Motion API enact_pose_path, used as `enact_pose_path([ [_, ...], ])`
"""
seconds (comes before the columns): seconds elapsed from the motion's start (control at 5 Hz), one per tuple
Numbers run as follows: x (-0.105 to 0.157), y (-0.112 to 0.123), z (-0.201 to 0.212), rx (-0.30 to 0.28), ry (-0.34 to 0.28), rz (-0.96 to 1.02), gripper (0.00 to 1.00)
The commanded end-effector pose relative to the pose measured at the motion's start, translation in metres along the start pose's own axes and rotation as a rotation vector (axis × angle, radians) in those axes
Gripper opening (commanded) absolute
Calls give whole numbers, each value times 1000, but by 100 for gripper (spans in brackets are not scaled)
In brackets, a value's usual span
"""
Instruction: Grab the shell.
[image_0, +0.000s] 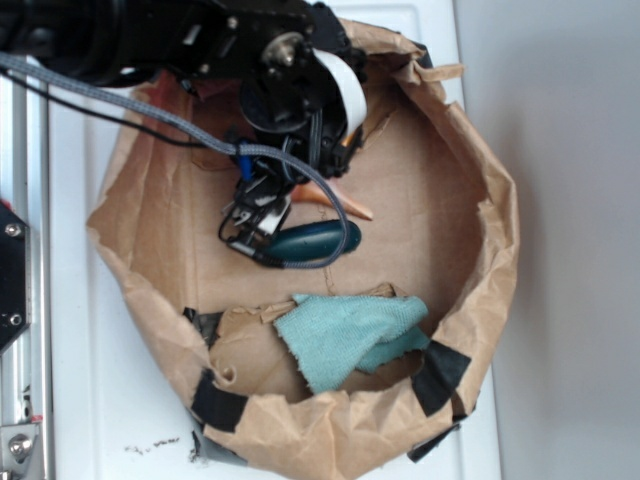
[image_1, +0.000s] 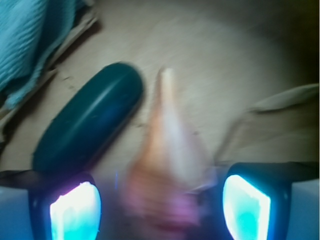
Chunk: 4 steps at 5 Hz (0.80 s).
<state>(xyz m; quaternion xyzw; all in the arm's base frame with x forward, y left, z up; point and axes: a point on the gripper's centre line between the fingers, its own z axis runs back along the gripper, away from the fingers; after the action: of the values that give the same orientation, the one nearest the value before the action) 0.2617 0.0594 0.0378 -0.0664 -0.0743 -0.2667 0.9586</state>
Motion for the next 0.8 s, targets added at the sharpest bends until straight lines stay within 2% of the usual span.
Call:
enact_pose_path([
  [0.0, 14, -25, 3, 22, -69, -75, 100],
  [0.6, 20, -26, 3, 19, -78, -70, 100],
])
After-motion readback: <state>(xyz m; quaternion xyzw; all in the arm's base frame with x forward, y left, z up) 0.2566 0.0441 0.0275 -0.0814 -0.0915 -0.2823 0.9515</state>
